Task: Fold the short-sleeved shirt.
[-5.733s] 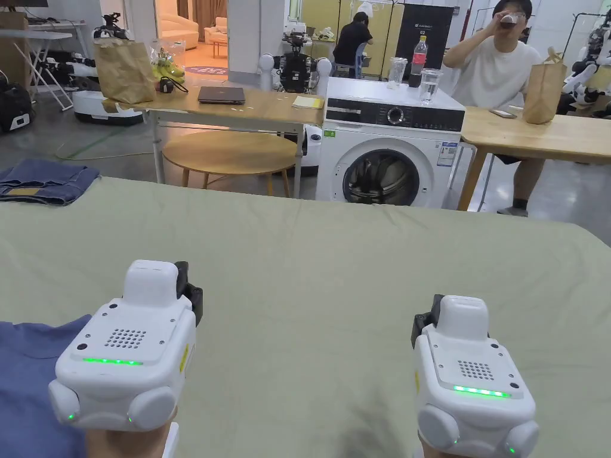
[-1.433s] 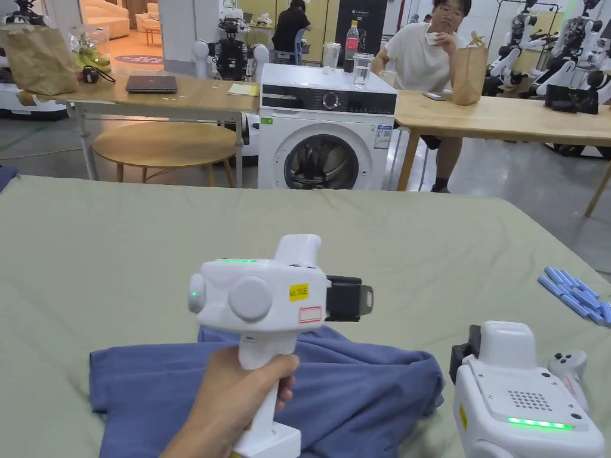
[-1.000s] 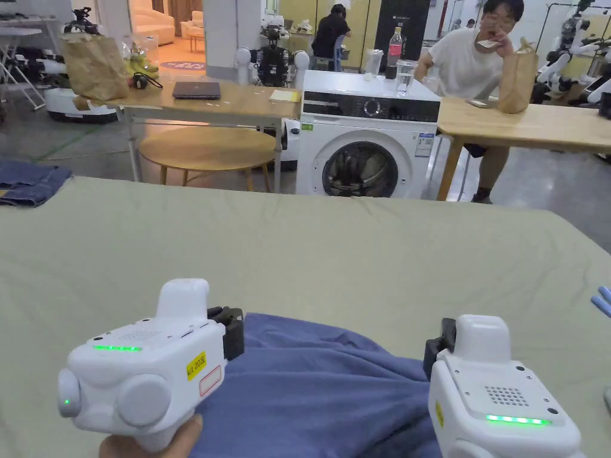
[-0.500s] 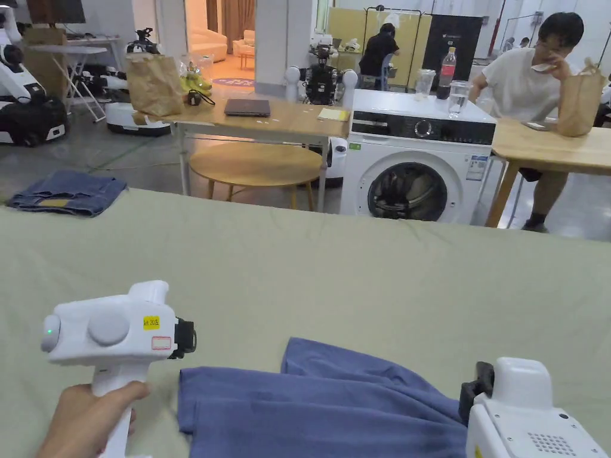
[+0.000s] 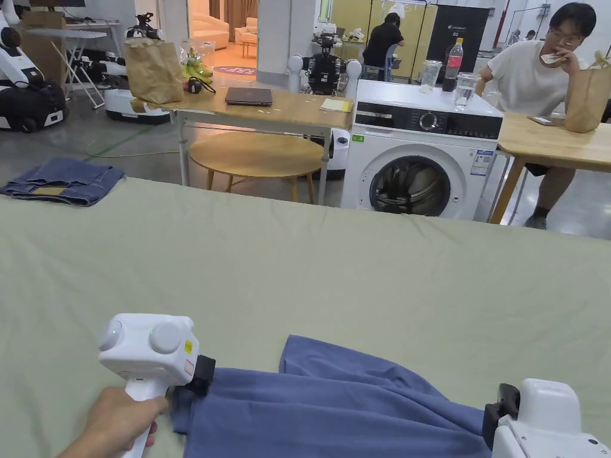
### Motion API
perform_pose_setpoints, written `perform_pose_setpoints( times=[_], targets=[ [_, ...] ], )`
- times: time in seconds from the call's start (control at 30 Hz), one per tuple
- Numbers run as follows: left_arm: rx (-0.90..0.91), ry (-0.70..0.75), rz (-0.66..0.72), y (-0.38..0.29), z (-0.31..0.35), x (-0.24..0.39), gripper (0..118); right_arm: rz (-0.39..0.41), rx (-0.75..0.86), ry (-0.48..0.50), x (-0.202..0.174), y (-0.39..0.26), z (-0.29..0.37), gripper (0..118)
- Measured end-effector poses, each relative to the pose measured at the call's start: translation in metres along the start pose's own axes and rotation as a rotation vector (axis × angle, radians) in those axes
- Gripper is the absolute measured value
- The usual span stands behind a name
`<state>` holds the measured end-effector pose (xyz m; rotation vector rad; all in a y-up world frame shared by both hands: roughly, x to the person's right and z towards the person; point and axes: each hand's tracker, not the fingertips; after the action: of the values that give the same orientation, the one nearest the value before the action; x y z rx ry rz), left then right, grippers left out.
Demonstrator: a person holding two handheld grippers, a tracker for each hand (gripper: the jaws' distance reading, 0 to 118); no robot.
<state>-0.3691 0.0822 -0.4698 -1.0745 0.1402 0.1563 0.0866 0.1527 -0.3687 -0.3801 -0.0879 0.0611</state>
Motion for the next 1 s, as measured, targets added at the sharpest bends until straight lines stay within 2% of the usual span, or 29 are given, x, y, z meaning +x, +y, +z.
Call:
perform_pose_setpoints(
  times=[0.03, 0.1, 0.13, 0.17, 0.37, 0.57, 0.63, 0.73, 0.77, 0.87, 1.0],
  targets=[
    [0.009, -0.001, -0.034, -0.003, 0.001, 0.006, 53, -0.001, -0.002, -0.003, 0.002, -0.001, -0.001, 0],
    [0.027, -0.020, -0.097, -0.006, 0.004, 0.015, 28, -0.002, -0.011, -0.008, 0.005, -0.001, -0.003, 0],
    [0.032, -0.040, -0.103, -0.007, 0.004, 0.013, 8, -0.005, -0.017, -0.009, 0.007, 0.000, -0.004, 0],
    [0.025, -0.053, -0.092, -0.007, 0.005, 0.012, 0, -0.009, -0.024, -0.008, 0.010, 0.001, -0.005, 0],
    [0.123, -0.121, -0.016, -0.016, 0.034, 0.003, 0, -0.020, -0.043, -0.010, 0.033, 0.023, -0.009, 0],
    [0.208, -0.168, 0.001, -0.029, 0.068, -0.002, 0, 0.016, -0.133, 0.018, 0.050, 0.052, -0.034, 0],
    [0.229, -0.195, 0.016, -0.033, 0.076, -0.003, 0, 0.020, -0.170, 0.040, 0.051, 0.059, -0.047, 9],
    [0.241, -0.190, 0.015, -0.042, 0.088, 0.001, 0, 0.039, -0.265, 0.071, 0.048, 0.068, -0.074, 52],
    [0.240, -0.196, 0.017, -0.044, 0.089, 0.000, 0, 0.055, -0.302, 0.082, 0.044, 0.070, -0.085, 61],
    [0.234, -0.203, 0.027, -0.049, 0.091, 0.002, 0, 0.079, -0.395, 0.117, 0.035, 0.069, -0.117, 60],
    [0.228, -0.190, 0.020, -0.047, 0.085, -0.002, 0, 0.153, -0.534, 0.018, 0.027, 0.051, -0.135, 60]
  ],
)
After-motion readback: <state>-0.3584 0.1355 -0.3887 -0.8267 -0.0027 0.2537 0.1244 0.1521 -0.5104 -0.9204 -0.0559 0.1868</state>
